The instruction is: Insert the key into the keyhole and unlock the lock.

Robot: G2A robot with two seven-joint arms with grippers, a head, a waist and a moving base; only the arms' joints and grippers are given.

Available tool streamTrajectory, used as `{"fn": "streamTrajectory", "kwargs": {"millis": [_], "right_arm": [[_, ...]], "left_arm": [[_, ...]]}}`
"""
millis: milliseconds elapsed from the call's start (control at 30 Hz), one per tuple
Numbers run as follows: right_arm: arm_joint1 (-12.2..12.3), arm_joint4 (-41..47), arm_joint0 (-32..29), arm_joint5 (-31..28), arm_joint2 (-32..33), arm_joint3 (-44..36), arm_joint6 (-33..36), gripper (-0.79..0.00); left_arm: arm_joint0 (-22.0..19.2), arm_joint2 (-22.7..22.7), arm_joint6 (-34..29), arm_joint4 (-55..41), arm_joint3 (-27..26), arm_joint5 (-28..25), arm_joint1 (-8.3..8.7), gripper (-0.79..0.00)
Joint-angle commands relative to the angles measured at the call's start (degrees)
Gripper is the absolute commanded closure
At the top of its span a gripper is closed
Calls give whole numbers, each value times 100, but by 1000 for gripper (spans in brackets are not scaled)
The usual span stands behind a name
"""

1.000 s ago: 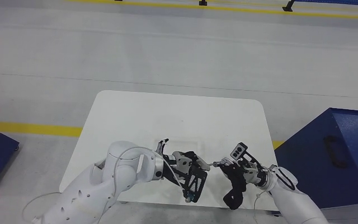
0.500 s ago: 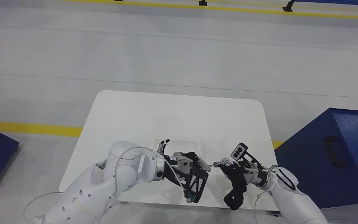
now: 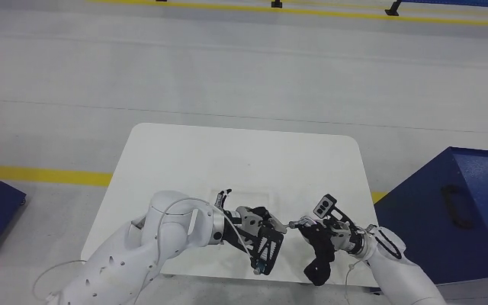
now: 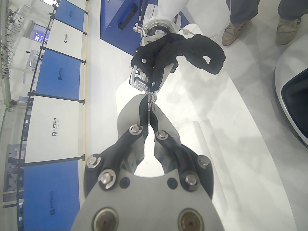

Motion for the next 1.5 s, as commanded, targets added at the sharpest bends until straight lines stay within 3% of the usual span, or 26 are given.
{"fn": "streamTrajectory", "kwargs": {"millis": [0,1467], "right_arm": [[-8,-11,-4,-3,11,-6,5,0],[-140,-344,-19,173,149,-46,59,0]], "left_arm": [[-1,-3,11,1,11,-21,0,0],[-156,154,88,83,178,-216,-65,0]]}}
